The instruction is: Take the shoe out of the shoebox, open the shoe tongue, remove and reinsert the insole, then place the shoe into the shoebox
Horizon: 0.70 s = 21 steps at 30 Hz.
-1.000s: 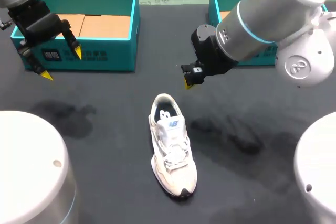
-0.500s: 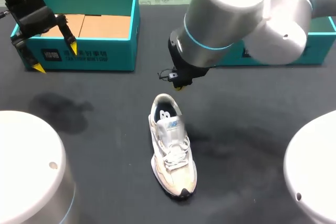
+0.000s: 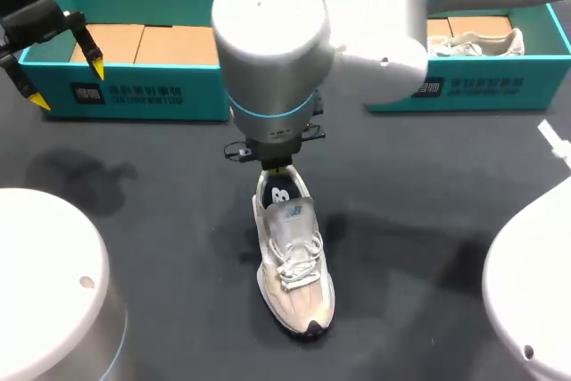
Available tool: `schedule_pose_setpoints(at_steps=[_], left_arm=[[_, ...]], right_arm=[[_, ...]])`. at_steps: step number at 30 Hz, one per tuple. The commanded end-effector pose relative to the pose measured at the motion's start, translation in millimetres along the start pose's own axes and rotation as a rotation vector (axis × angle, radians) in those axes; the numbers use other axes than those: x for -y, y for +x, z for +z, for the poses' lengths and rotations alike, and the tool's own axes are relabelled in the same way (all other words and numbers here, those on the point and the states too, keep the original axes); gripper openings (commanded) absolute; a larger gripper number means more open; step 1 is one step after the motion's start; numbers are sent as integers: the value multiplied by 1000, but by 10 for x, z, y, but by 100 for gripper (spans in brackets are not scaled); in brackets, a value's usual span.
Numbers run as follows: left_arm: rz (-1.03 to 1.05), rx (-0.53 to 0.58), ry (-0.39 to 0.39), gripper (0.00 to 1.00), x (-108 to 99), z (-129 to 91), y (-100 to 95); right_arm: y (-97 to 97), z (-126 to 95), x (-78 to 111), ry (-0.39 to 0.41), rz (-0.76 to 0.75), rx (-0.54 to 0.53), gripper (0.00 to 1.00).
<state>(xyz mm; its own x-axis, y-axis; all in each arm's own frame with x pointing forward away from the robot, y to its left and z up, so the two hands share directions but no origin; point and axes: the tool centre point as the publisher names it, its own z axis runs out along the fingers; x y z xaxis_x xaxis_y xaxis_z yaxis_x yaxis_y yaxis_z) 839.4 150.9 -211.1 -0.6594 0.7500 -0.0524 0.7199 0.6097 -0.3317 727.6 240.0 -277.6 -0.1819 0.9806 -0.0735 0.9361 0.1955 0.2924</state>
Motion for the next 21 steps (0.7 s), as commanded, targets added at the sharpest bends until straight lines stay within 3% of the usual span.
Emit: schedule_pose_setpoints(at_steps=[1,4,7,11,21], left_arm=[[0,-9,4,100,-24,-14,-30],[0,-9,4,100,-24,-14,-30],[0,-9,4,100,-24,-14,-30],[0,-9,4,100,-24,-14,-30],[0,-9,4,100,-24,-14,-30]], right_arm=[[65,19,-7,0,0,143,0],[65,19,-7,0,0,143,0],[81,217,70,-3,23,99,0],[121,348,146,-1,43,114,0],[208,720,240,-3,90,35,0]])
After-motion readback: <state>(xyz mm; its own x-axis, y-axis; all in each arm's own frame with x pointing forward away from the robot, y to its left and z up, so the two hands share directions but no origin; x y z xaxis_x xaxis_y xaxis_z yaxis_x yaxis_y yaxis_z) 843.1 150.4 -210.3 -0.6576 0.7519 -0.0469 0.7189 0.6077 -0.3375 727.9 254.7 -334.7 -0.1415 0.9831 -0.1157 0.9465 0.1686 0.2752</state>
